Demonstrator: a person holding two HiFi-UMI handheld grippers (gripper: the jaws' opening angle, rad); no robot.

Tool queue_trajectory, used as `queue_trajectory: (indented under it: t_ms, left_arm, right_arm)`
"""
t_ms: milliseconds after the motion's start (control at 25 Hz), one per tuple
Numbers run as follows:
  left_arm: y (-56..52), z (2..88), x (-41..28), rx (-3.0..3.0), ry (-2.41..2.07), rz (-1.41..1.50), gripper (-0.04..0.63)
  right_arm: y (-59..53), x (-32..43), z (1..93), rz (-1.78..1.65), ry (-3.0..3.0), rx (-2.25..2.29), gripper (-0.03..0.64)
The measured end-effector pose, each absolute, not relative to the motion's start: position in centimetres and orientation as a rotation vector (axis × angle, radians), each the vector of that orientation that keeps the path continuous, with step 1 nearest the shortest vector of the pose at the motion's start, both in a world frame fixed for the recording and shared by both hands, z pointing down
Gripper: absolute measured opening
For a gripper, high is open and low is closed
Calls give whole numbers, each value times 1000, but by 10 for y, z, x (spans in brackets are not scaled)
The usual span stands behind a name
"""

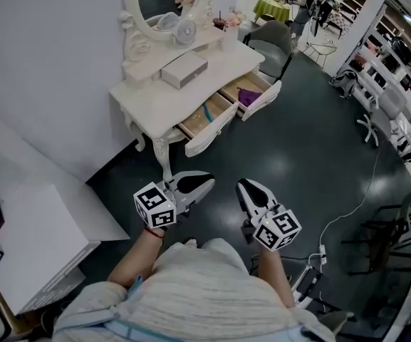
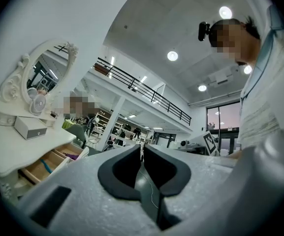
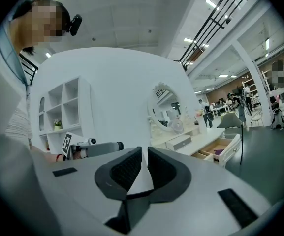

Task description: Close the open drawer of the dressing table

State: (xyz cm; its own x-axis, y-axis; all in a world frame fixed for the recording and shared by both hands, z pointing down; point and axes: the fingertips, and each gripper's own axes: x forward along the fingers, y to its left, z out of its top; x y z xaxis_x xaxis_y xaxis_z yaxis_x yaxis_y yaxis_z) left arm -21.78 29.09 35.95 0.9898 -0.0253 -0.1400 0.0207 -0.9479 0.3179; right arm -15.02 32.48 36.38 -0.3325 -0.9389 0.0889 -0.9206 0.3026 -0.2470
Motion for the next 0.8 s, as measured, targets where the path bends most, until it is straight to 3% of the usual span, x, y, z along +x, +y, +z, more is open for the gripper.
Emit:
queue_trajectory:
  t_ms: [400, 800]
  left_arm:
    - [223, 378, -219, 2796, -180, -216, 29]
    - [129, 409, -171, 2772, -384, -140, 29]
  right_arm:
    - [245, -135, 386, -420, 2590, -1682, 11]
    - [142, -77, 415, -479, 2719, -1624, 11]
